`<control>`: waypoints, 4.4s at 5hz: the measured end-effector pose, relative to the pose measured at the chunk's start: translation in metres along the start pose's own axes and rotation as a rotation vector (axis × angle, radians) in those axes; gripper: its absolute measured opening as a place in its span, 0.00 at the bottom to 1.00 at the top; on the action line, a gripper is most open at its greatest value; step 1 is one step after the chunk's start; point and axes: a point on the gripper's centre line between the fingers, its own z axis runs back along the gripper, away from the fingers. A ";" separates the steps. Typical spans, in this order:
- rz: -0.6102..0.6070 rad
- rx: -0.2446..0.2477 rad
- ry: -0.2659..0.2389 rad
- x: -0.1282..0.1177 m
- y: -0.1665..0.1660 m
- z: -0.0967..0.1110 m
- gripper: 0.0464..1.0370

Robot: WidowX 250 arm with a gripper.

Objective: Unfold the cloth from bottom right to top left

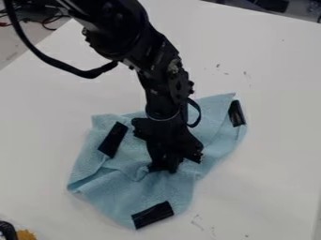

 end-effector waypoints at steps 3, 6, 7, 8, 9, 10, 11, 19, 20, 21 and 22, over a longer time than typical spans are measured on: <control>0.022 0.029 0.022 -0.010 0.003 0.008 0.93; 0.018 0.041 0.007 -0.017 0.007 0.016 0.16; 0.025 0.037 0.009 -0.019 0.006 0.014 0.07; 0.049 0.034 0.020 -0.026 0.006 0.011 0.26; 0.059 0.061 0.018 -0.028 0.011 0.028 0.56; 0.068 0.083 0.022 -0.034 0.013 0.040 0.86; 0.080 0.081 0.031 -0.040 0.013 0.039 0.98; 0.066 -0.019 0.019 -0.036 0.008 0.005 0.02; 0.069 -0.006 0.035 -0.037 0.010 0.008 0.01; 0.077 0.036 0.037 -0.031 0.011 0.029 0.01; 0.083 0.064 0.016 -0.019 0.011 0.052 0.01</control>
